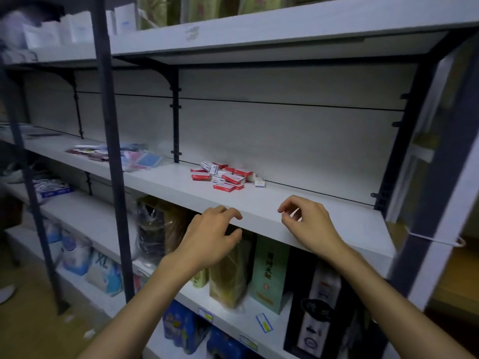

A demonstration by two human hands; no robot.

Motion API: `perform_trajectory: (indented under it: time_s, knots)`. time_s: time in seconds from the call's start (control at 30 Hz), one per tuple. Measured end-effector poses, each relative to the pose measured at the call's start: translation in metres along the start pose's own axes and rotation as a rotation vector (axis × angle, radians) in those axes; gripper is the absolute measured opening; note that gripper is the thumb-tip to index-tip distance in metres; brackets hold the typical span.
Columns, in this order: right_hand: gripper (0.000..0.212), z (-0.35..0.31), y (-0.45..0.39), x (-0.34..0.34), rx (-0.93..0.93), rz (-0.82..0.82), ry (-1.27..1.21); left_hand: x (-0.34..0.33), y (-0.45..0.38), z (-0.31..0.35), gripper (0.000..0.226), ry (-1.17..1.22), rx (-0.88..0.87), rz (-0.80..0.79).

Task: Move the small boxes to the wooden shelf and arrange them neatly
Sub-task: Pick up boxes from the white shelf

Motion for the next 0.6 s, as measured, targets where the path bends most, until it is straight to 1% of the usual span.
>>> perform_trajectory:
  time_s: [0.27,0.4,0.6]
  knots:
    - [0.012,0.010,-0.081,-0.063,-0.013,0.010,0.067,-0.037,-0.054,-0.094,0.039,-0.049,0.004,-0.049]
    - [0.015,0.017,-0.125,-0.088,-0.037,0.013,0.107,-0.050,-0.099,-0.136,0.033,-0.027,-0.037,-0.084]
    - [0.010,0.027,-0.189,-0.114,-0.040,0.001,0.186,-0.067,-0.165,-0.190,0.024,0.066,0.023,-0.004]
Point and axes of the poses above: each hand's wrist, its own y-axis away from the middle knuckle, its own x-axis out of the back of the hand, z = x × y, the point moved 6 cm from there along -y, towards the middle knuckle, and after that the axes turned 14 degrees about -y, right-handed, at the moved point
